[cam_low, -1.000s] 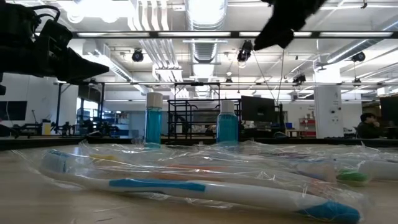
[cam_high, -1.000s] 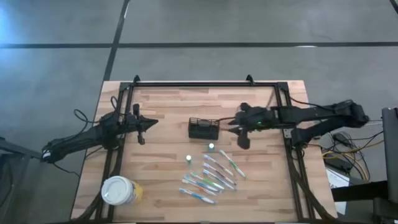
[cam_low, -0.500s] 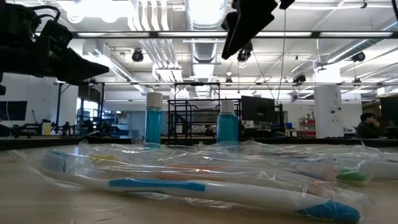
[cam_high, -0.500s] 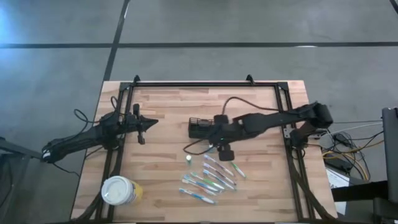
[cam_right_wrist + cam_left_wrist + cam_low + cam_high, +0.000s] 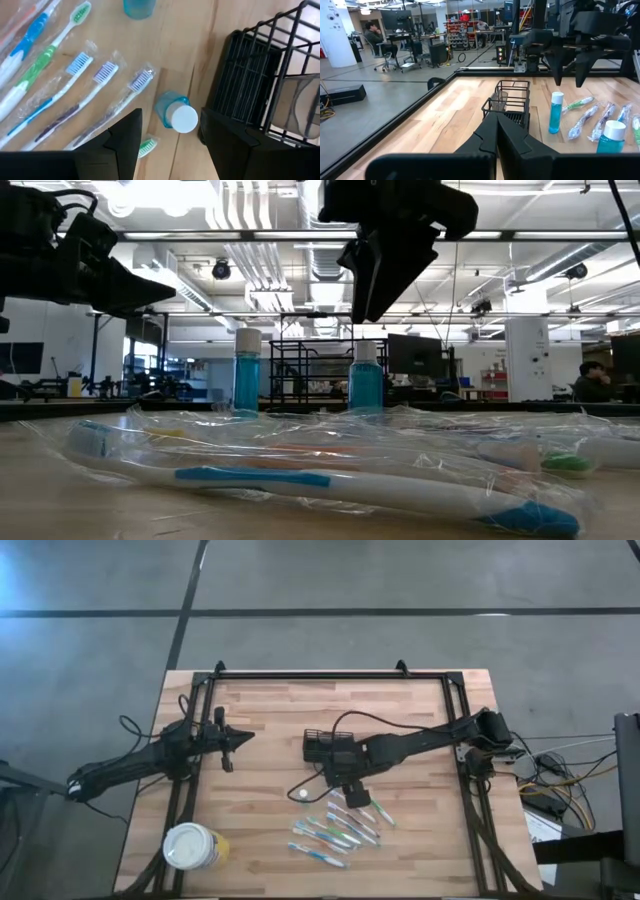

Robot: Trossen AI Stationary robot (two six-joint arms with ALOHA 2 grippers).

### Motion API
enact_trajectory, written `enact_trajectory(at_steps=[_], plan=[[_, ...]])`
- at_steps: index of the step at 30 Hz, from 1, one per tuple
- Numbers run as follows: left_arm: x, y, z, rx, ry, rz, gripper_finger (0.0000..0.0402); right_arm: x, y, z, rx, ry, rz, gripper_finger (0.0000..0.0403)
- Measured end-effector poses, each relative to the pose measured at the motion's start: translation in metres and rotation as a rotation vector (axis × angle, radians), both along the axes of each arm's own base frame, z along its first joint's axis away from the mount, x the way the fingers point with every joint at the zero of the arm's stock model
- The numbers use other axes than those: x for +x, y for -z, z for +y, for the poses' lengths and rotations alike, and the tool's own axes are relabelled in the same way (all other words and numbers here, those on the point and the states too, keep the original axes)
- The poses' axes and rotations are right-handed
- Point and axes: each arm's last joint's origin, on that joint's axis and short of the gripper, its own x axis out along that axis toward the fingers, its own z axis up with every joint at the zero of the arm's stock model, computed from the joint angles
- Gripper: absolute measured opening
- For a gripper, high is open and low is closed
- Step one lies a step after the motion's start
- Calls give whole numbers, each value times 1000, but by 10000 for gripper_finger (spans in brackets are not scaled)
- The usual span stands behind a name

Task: Pick & Place toothbrushing station
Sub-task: Put the top blue mouthwash into the black organizer

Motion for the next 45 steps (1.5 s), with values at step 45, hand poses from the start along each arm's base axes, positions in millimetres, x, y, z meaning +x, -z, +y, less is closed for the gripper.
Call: enact_trajectory(at_steps=[45], plan=[[0, 0, 0, -4, -1, 2, 5, 4, 31, -6, 25, 270, -5, 160]])
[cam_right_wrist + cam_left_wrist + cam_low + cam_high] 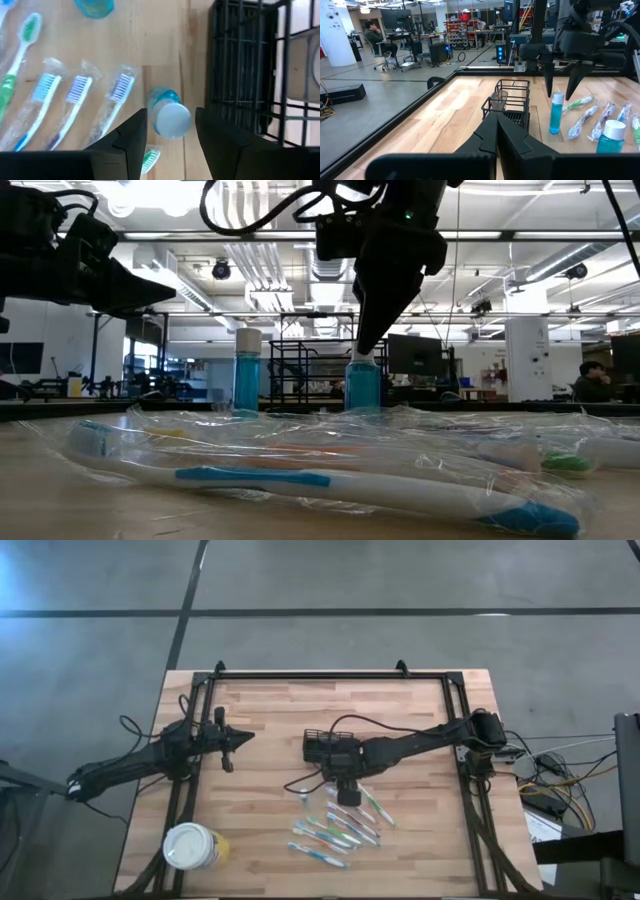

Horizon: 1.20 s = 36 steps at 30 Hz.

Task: Pick & Place toothbrushing station
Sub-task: Put the top blue mouthwash into the black organizer

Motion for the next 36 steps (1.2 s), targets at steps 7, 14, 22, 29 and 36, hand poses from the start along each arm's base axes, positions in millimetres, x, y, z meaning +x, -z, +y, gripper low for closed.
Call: enact_trajectory(at_steps=[7, 14, 22, 29, 36], plan=[[0, 0, 0, 0, 0, 0, 5, -1, 4, 0, 4, 8, -9, 145], [0, 0, 0, 0, 0, 0, 5, -1, 6, 0, 6, 6, -6, 117], [0, 0, 0, -1, 0, -1, 5, -2, 4, 0, 8, -9, -6, 85], [0, 0, 0, -3, 0, -1, 5, -9, -19, -1, 13, -21, -49, 85], [0, 0, 0, -22, -2, -6, 5, -26, -71, -3, 8, -54, -200, 85]])
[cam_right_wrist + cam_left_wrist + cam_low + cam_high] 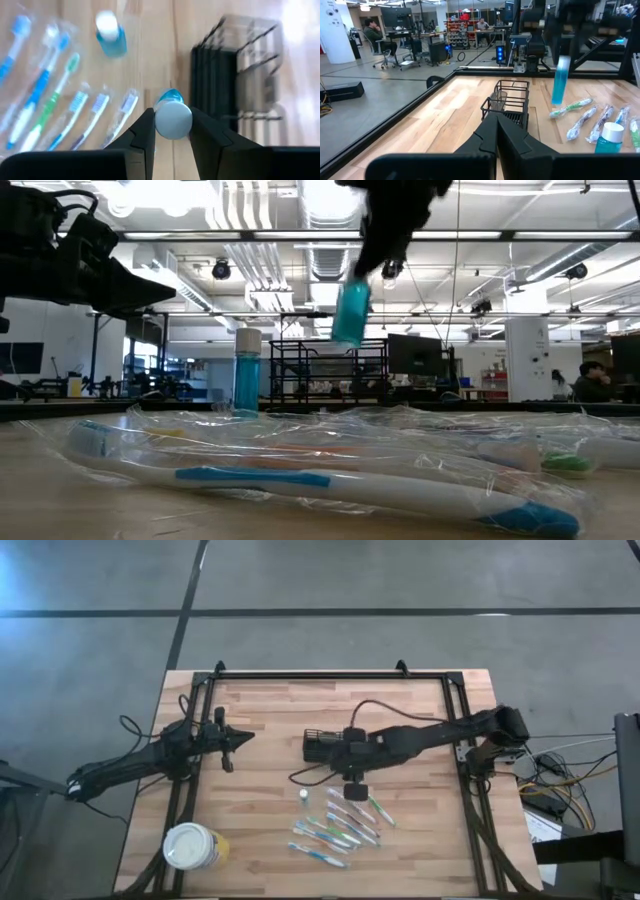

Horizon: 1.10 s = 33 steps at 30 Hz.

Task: Pick & Place toothbrushing station
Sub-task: Put the top blue mouthwash into the black organizer

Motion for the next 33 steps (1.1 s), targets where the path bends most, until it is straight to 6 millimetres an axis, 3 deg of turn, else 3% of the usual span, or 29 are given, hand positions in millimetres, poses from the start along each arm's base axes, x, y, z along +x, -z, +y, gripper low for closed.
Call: enact_trajectory(at_steps=[8, 16, 24, 33], plan=[[0, -1, 0, -6, -1, -9, 5, -33, -57, -18, -24, 26, -187, 85], [0, 0, 0, -7, -1, -6, 5, -44, -72, -53, -128, 57, -218, 85], [0, 0, 0, -7, -1, -6, 5, -30, -60, -79, -54, 2, -187, 85], [1, 0, 0, -19, -2, -7, 5, 10, -60, -84, -39, -82, -37, 85]])
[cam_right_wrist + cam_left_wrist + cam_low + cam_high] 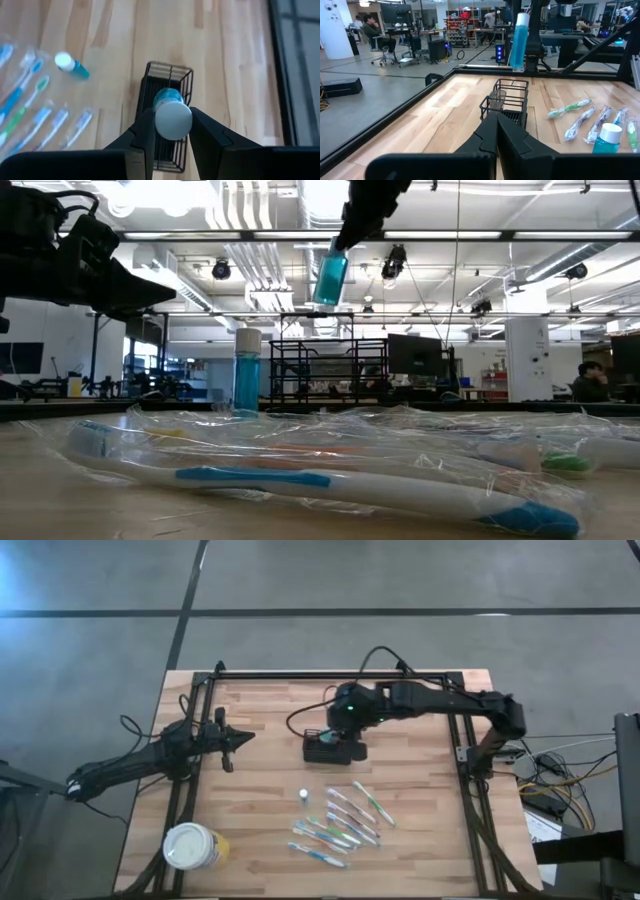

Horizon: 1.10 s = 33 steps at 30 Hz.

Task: Pick & Place toothbrushing station
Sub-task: Put the top blue mouthwash into the black organizer

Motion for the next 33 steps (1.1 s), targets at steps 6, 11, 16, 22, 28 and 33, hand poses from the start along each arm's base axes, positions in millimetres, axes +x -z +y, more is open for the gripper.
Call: enact_trajectory(at_steps=[6, 11, 16, 22, 28, 33], plan=[[0, 1, 0, -3, 0, 5, 5, 25, 12, -4, -15, -44, 138, 85], [1, 1, 0, -8, 0, 14, 5, 44, 23, -4, -18, -64, 175, 85], [1, 1, 0, -14, -1, 13, 5, 53, 35, -5, -4, -70, 195, 85], [1, 1, 0, -19, -1, 13, 5, 54, 45, -4, 3, -65, 203, 85], [1, 1, 0, -29, -2, 11, 5, 55, 60, -4, 8, -59, 218, 85], [1, 1, 0, -32, -3, 10, 5, 56, 73, -3, 11, -58, 226, 85]])
